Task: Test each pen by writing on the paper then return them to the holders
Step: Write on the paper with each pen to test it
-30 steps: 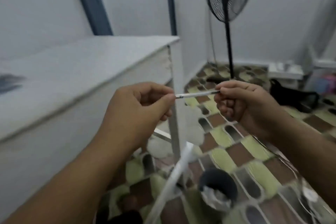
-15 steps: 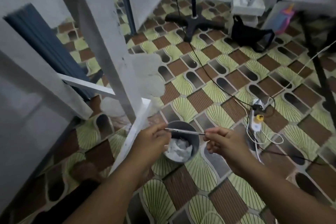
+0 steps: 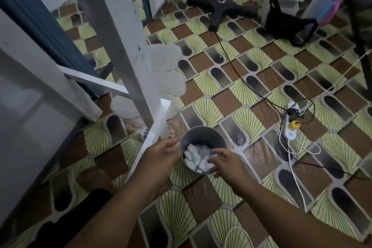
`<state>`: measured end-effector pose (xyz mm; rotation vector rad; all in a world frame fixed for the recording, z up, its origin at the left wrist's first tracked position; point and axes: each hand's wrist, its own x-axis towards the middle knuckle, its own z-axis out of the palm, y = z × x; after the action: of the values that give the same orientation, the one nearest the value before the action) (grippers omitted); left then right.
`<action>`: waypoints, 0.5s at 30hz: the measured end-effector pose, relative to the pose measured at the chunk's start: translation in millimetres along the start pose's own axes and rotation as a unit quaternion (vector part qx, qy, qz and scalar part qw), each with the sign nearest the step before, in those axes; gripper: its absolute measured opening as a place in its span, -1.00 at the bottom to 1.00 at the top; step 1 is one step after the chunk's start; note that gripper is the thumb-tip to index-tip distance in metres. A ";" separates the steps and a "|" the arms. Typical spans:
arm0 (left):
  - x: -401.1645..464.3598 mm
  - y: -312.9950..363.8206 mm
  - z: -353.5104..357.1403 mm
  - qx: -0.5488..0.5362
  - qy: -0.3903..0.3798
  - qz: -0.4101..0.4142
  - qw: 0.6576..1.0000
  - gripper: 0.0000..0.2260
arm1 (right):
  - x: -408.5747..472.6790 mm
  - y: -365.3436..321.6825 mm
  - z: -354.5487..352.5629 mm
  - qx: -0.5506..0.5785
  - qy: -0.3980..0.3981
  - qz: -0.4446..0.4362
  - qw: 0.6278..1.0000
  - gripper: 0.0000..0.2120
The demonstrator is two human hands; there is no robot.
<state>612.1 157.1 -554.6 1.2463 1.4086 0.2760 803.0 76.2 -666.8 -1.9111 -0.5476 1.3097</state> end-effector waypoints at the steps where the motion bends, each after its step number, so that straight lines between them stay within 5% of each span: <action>1: -3.8 4.4 -2.7 0.013 0.007 0.018 1.000 -0.72 | -6.7 -10.1 2.3 0.001 -0.004 -0.024 1.000 -0.77; 8: -65.6 79.5 -48.1 0.067 0.112 0.227 0.965 -0.81 | -95.2 -142.4 11.7 0.050 -0.023 -0.319 0.946 -0.86; 15: -237.3 169.1 -123.0 0.097 0.270 0.428 0.857 -0.84 | -249.4 -280.0 29.7 0.097 -0.076 -0.584 0.803 -0.90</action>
<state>537.8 98.8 -252.8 2.0314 1.2533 1.1973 696.3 89.3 -306.4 -0.9061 -1.3283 0.6132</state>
